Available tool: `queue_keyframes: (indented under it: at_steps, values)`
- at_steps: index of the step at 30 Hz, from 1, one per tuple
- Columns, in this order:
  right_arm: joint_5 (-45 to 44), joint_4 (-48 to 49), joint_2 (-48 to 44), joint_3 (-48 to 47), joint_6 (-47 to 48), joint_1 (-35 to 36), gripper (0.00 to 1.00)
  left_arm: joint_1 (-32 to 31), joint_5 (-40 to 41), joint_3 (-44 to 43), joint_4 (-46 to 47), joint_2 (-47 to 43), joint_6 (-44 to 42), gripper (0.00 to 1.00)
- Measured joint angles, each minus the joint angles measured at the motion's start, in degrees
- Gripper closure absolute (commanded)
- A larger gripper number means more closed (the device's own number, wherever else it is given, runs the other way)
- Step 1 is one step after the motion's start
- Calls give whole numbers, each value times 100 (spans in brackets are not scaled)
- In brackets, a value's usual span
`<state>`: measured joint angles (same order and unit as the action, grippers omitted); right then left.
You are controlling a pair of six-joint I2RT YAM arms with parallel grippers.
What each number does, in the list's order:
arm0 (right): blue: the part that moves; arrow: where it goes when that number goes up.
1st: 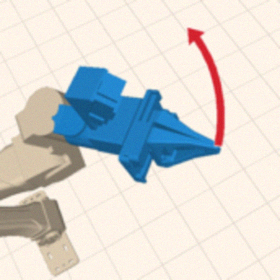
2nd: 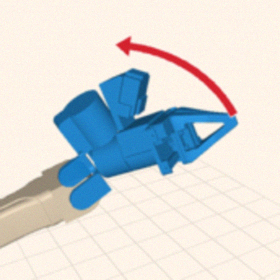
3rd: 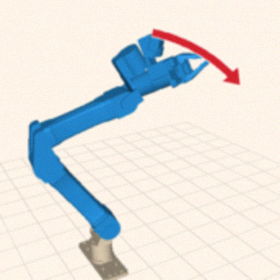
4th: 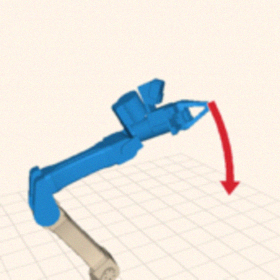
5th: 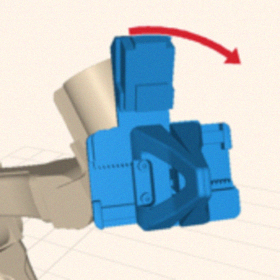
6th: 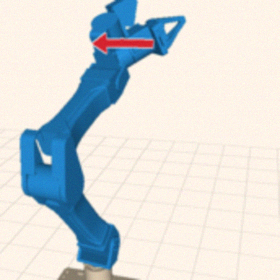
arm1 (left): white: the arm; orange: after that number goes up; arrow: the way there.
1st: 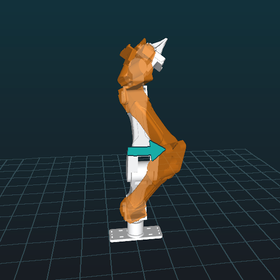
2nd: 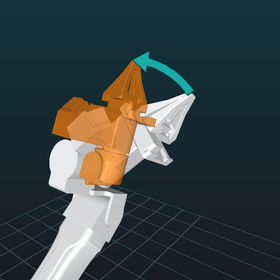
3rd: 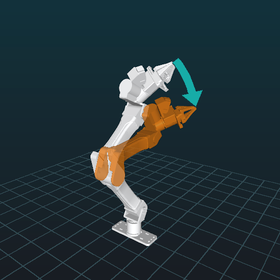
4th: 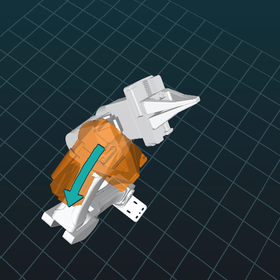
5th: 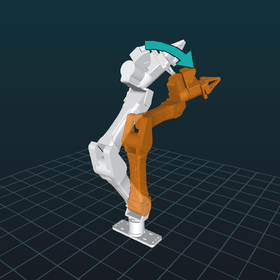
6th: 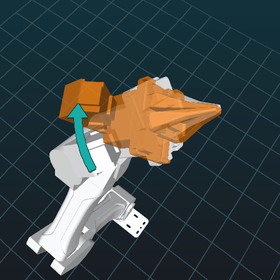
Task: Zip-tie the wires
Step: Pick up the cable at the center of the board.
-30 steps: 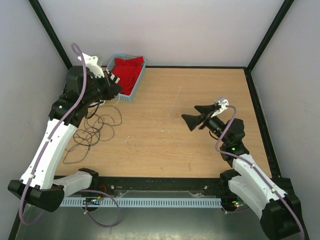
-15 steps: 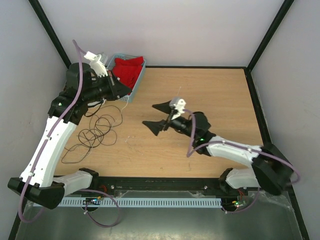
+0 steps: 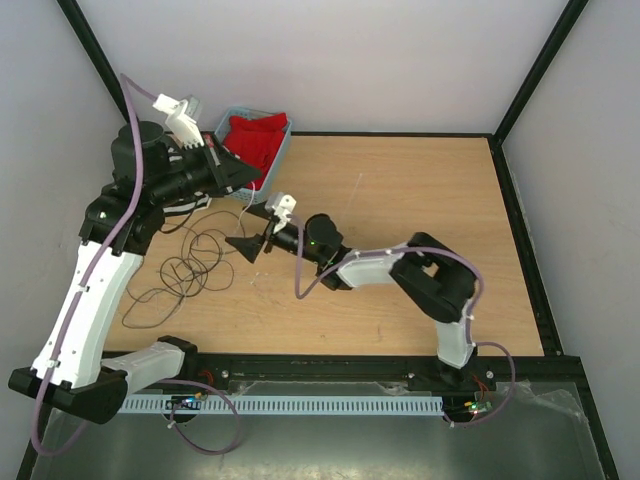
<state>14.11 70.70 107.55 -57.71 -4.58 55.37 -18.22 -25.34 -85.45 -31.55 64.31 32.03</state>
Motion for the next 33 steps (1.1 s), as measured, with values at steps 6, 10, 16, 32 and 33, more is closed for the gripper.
queue_keyframes:
  at_steps: [6,10,16,32,33]
  values:
    - [0,190,1257,-531,-280,33,29,-11,-28,-369,-11,9,72,100]
    - [7,210,1683,-809,-422,103,33,-13,-57,-643,-11,55,109,100]
    - [118,317,2050,-1290,-612,129,49,-13,-116,-1019,-7,190,173,100]
    - [308,-1495,693,-1458,302,-238,100,1478,-168,-686,-105,-358,212,100]
    - [317,-1775,498,-1561,437,-363,100,1716,-188,-645,-116,-446,236,100]
